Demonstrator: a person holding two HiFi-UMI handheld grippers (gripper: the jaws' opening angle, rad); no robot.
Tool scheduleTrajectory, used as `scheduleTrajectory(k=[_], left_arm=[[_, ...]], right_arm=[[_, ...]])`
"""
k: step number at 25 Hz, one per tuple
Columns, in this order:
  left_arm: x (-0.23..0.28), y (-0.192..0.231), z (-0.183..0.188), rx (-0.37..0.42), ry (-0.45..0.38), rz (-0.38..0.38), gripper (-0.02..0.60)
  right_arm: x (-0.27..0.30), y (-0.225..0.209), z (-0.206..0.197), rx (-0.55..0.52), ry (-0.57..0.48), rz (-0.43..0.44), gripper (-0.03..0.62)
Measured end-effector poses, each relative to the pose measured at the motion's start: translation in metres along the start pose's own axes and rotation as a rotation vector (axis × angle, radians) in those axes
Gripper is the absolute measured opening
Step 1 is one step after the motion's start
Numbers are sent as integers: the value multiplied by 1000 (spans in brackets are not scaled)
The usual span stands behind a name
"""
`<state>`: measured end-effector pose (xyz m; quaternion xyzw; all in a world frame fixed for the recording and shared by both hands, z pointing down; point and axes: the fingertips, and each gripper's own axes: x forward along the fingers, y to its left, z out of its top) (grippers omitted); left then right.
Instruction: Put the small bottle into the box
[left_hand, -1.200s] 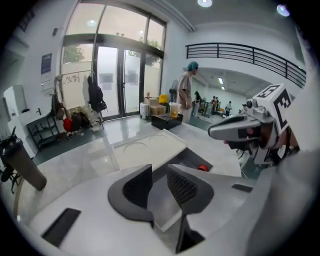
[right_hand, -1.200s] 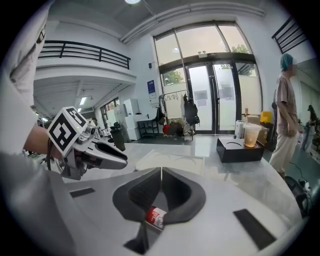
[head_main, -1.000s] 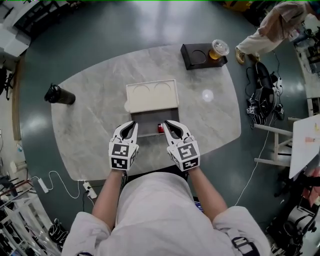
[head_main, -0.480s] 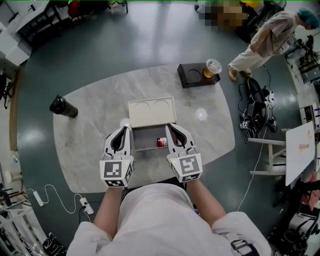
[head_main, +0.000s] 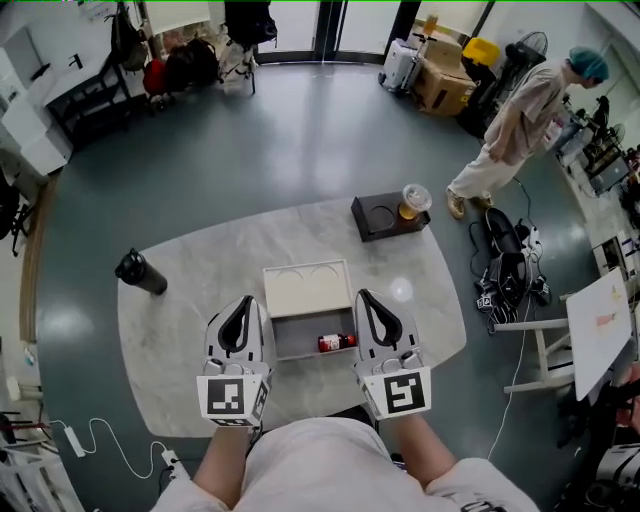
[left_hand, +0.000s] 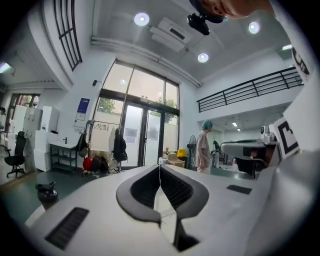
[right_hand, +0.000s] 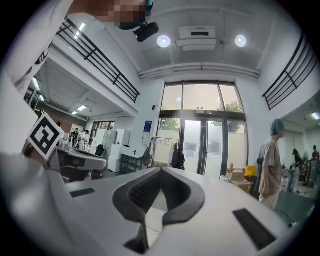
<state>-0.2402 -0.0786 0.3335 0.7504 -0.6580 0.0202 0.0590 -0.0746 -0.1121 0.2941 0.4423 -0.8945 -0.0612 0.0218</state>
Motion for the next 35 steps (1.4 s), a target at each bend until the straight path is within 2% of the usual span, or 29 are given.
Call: scheduleTrajectory(k=[3, 6, 13, 26, 35], left_arm=[[-6, -8, 28, 15, -42, -12, 25], [-6, -11, 42, 42, -85, -13, 25], [-4, -8, 26, 35, -72, -16, 25], [-6, -5, 25, 38, -56, 11, 25], [-5, -11, 13, 14, -42, 1, 23]], right_arm=[[-5, 2, 19, -30, -24, -10, 25], [-4, 4, 21, -16, -30, -8, 25], [-7, -5, 7, 4, -6, -38, 25], [-11, -16, -13, 12, 58, -46, 25], [-11, -12, -4, 17, 25, -43, 25]])
